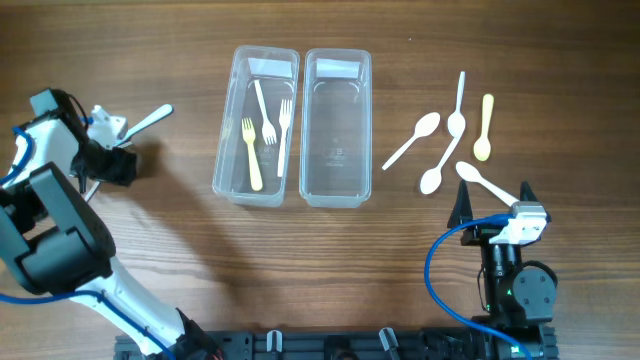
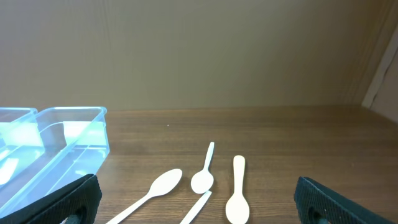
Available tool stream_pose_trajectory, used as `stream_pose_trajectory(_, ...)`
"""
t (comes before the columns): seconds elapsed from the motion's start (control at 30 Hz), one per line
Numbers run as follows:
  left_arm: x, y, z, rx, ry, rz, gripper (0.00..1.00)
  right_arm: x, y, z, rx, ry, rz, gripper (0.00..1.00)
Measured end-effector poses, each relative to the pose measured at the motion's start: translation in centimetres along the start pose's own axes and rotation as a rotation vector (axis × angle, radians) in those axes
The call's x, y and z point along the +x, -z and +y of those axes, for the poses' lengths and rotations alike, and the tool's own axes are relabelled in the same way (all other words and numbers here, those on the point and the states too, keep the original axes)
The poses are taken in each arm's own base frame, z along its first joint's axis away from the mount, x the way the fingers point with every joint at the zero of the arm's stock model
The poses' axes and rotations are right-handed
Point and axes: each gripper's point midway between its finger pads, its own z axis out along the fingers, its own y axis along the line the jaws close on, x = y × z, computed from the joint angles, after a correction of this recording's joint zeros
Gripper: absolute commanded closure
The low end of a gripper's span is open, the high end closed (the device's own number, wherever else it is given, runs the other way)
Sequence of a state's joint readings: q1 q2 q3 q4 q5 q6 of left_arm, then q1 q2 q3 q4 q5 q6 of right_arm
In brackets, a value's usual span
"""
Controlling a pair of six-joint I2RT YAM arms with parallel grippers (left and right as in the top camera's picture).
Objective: Pack container
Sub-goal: 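Grasp the next white fork with the left gripper, then drop the white fork into the left container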
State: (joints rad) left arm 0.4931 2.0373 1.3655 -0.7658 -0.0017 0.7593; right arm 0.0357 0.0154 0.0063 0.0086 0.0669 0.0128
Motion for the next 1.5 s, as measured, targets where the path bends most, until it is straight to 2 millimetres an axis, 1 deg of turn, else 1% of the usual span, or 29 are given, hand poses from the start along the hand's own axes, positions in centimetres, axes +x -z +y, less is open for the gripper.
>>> stream_pose_trajectory(0.03, 0.0, 0.0, 0.0, 0.0, -0.002, 0.001, 0.56, 0.0, 0.0, 0.0, 0.0, 0.0, 0.0, 0.0)
stream_pose_trajectory(0.07, 0.0, 0.0, 0.0, 0.001, -0.009, 0.0, 0.66, 0.0, 0.0, 0.0, 0.0, 0.0, 0.0, 0.0)
stream_pose_trajectory(0.17, -0.1, 0.0, 0.0, 0.0, -0.014, -0.005, 0.92, 0.0, 0.0, 0.0, 0.0, 0.0, 0.0, 0.0)
stream_pose_trajectory(0.2, -0.2, 0.0, 0.1, -0.002, -0.012, -0.007, 0.96, 0.0, 0.0, 0.0, 0.0, 0.0, 0.0, 0.0)
stream_pose_trajectory(0.37, -0.3, 0.2, 0.5, -0.018, -0.014, -0.008, 0.96, 0.0, 0.0, 0.0, 0.0, 0.0, 0.0, 0.0)
stream_pose_trajectory(0.43, -1.2, 0.9, 1.2, -0.042, -0.016, -0.029, 0.96, 0.0, 0.0, 0.0, 0.0, 0.0, 0.0, 0.0)
stream_pose_trajectory(0.47, -2.3, 1.9, 1.7, -0.067, -0.023, -0.055, 0.96, 0.0, 0.0, 0.0, 0.0, 0.0, 0.0, 0.0)
stream_pose_trajectory(0.53, -4.7, 5.1, 1.7, -0.114, -0.059, -0.119, 0.96, 0.0, 0.0, 0.0, 0.0, 0.0, 0.0, 0.0)
stream_pose_trajectory(0.57, -6.2, 7.2, 1.3, -0.142, -0.083, -0.166, 0.96, 0.0, 0.0, 0.0, 0.0, 0.0, 0.0, 0.0)
stream_pose_trajectory(0.6, -8.3, 10.2, 0.3, -0.174, -0.123, -0.239, 0.96, 0.0, 0.0, 0.0, 0.0, 0.0, 0.0, 0.0)
stream_pose_trajectory(0.67, -11.0, 14.7, -2.5, -0.202, -0.191, -0.351, 0.96, 0.0, 0.0, 0.0, 0.0, 0.0, 0.0, 0.0)
stream_pose_trajectory(0.7, -12.3, 16.5, -4.9, -0.177, -0.217, -0.415, 0.96, 0.0, 0.0, 0.0, 0.0, 0.0, 0.0, 0.0)
stream_pose_trajectory(0.73, -13.3, 17.5, -7.3, -0.134, -0.232, -0.461, 0.96, 0.0, 0.0, 0.0, 0.0, 0.0, 0.0, 0.0)
stream_pose_trajectory(0.77, -14.6, 18.1, -10.9, -0.047, -0.247, -0.507, 0.96, 0.0, 0.0, 0.0, 0.0, 0.0, 0.0, 0.0)
stream_pose_trajectory(0.83, -15.6, 18.4, -15.4, 0.055, -0.263, -0.532, 0.96, 0.0, 0.0, 0.0, 0.0, 0.0, 0.0, 0.0)
stream_pose_trajectory(0.9, -16.2, 18.6, -19.1, 0.138, -0.257, -0.541, 0.96, 0.0, 0.0, 0.0, 0.0, 0.0, 0.0, 0.0)
stream_pose_trajectory(0.93, -16.3, 18.5, -20.6, 0.17, -0.247, -0.536, 0.96, 0.0, 0.0, 0.0, 0.0, 0.0, 0.0, 0.0)
stream_pose_trajectory(1.0, -16.5, 17.9, -22.6, 0.221, -0.212, -0.512, 0.96, 0.0, 0.0, 0.0, 0.0, 0.0, 0.0, 0.0)
stream_pose_trajectory(1.03, -16.5, 17.1, -23.4, 0.242, -0.185, -0.489, 0.94, 0.0, 0.0, 0.0, 0.0, 0.0, 0.0, 0.0)
stream_pose_trajectory(1.07, -16.5, 16.2, -24.2, 0.261, -0.161, -0.461, 0.76, 0.0, 0.0, 0.0, 0.0, 0.0, 0.0, 0.0)
stream_pose_trajectory(1.1, -16.5, 15.5, -24.8, 0.274, -0.146, -0.438, 0.64, 0.0, 0.0, 0.0, 0.0, 0.0, 0.0, 0.0)
stream_pose_trajectory(1.17, -16.4, 14.3, -26.1, 0.296, -0.124, -0.4, 0.28, 0.0, 0.0, 0.0, 0.0, 0.0, 0.0, 0.0)
stream_pose_trajectory(1.2, -16.3, 13.7, -26.9, 0.307, -0.121, -0.382, 0.21, 0.0, 0.0, 0.0, 0.0, 0.0, 0.0, 0.0)
stream_pose_trajectory(1.27, -16.2, 13.6, -28.0, 0.319, -0.128, -0.372, 0.2, 0.0, 0.0, 0.0, 0.0, 0.0, 0.0, 0.0)
stream_pose_trajectory(1.37, -16.5, 13.7, -28.4, 0.323, -0.12, -0.384, 0.18, 0.0, 0.0, 0.0, 0.0, 0.0, 0.0, 0.0)
stream_pose_trajectory(1.4, -16.7, 13.8, -28.3, 0.325, -0.104, -0.39, 0.2, 0.0, 0.0, 0.0, 0.0, 0.0, 0.0, 0.0)
stream_pose_trajectory(1.43, -17.9, 14.3, -27.8, 0.333, -0.042, -0.433, 0.23, 0.0, 0.0, 0.0, 0.0, 0.0, 0.0, 0.0)
stream_pose_trajectory(1.47, -18.6, 14.7, -27.1, 0.339, 0.015, -0.461, 0.24, 0.0, 0.0, 0.0, 0.0, 0.0, 0.0, 0.0)
stream_pose_trajectory(1.5, -19.6, 15.5, -25.3, 0.353, 0.15, -0.499, 0.28, 0.0, 0.0, 0.0, 0.0, 0.0, 0.0, 0.0)
